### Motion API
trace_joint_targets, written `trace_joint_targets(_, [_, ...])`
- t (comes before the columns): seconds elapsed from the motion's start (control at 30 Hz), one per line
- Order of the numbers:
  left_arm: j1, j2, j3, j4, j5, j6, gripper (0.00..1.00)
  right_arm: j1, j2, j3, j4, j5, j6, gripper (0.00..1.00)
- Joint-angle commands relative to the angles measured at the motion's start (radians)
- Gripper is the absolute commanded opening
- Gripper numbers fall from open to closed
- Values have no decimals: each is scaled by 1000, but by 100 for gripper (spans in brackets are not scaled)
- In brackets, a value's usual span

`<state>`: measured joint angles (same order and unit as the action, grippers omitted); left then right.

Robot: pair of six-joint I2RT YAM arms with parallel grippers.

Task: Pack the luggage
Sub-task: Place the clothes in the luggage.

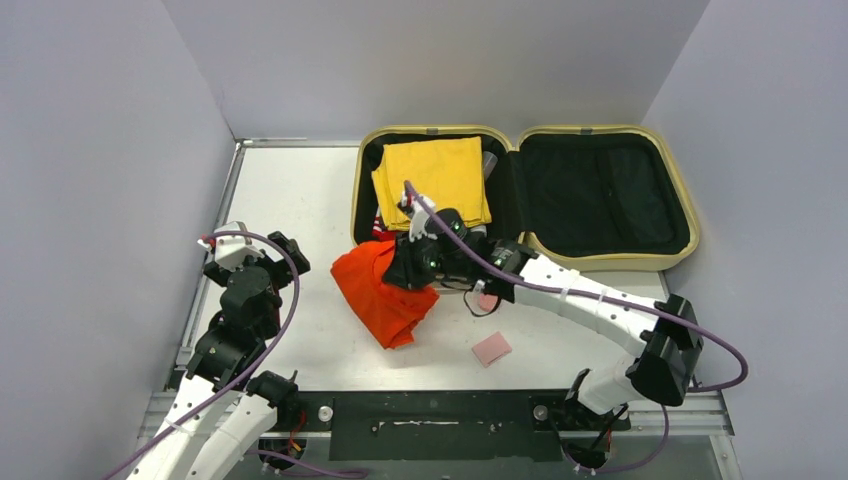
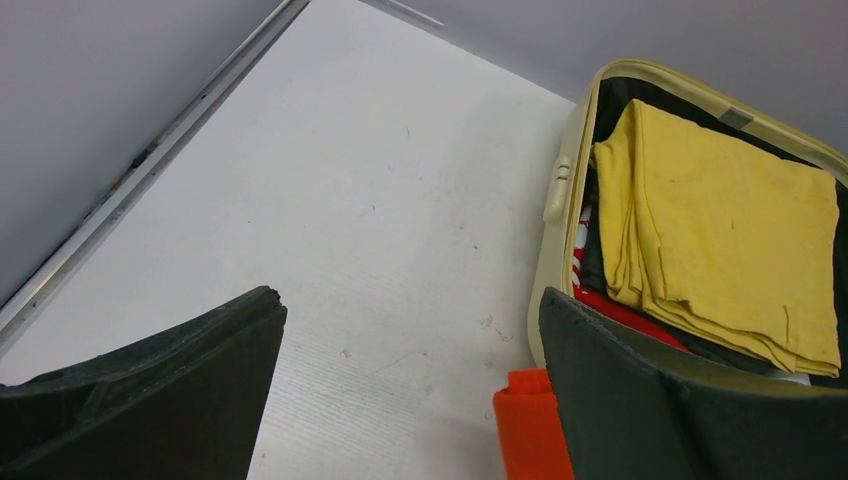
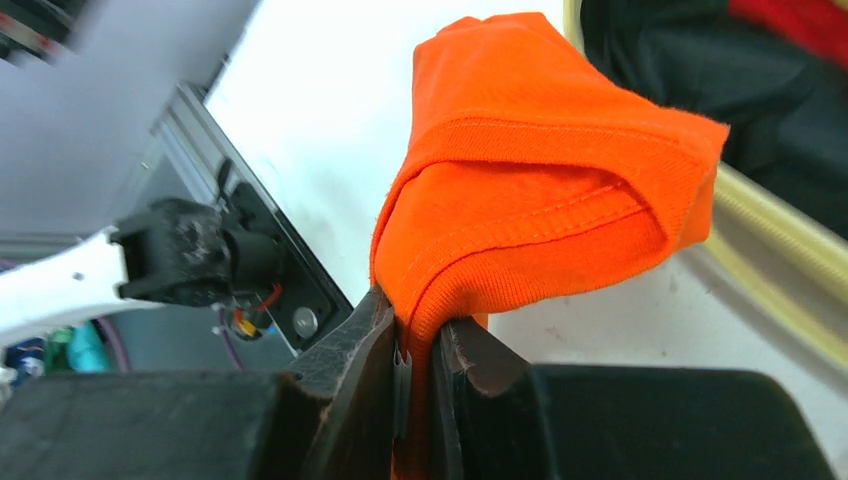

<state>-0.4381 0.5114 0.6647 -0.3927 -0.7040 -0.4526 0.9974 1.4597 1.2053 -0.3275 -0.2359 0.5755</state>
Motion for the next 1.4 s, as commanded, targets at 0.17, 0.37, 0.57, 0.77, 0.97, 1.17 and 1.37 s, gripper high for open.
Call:
trace_joint_targets(0.17, [-5, -8, 18, 17, -20, -9, 96, -268, -88, 241, 1, -47, -15, 0])
trace_joint_targets(0.37, [-5, -1, 15, 21, -5, -8, 96, -451, -9, 342, 54, -32, 29, 0])
trace_joint_targets(0.57, [-7, 16, 15, 24, 18, -3, 96, -553, 136, 436, 97, -63, 61, 0])
trace_joint_targets(0.77, [-7, 30, 15, 24, 26, -1, 96, -563, 267, 587, 124, -130, 106, 0])
trace_joint_targets(0.97, [-7, 27, 13, 27, 25, 0, 96, -589, 369, 689, 91, -122, 110, 0])
trace_joint_targets(1.17, [-7, 40, 12, 31, 37, 3, 96, -647, 545, 667, -2, -122, 101, 0])
trace_joint_targets(1.37, [-7, 59, 15, 28, 55, 3, 96, -685, 614, 595, 1, -125, 101, 0])
